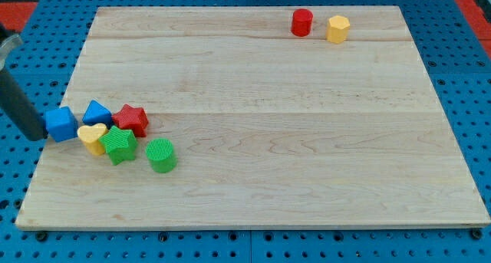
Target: Push the blue cube downwards
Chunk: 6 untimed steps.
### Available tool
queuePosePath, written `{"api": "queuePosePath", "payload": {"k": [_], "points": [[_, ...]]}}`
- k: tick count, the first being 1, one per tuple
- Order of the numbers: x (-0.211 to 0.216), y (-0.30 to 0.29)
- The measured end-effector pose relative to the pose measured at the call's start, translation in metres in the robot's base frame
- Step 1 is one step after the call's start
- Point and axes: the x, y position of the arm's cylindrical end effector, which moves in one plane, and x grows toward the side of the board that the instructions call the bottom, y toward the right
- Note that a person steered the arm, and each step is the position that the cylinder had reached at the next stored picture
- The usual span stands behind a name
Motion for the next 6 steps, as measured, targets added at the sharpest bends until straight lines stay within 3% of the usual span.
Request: {"api": "queuePosePath", "payload": {"k": [2,3,6], "points": [[-0.043,0.014],[-0.075,0.057],[0.020,-0.005]]}}
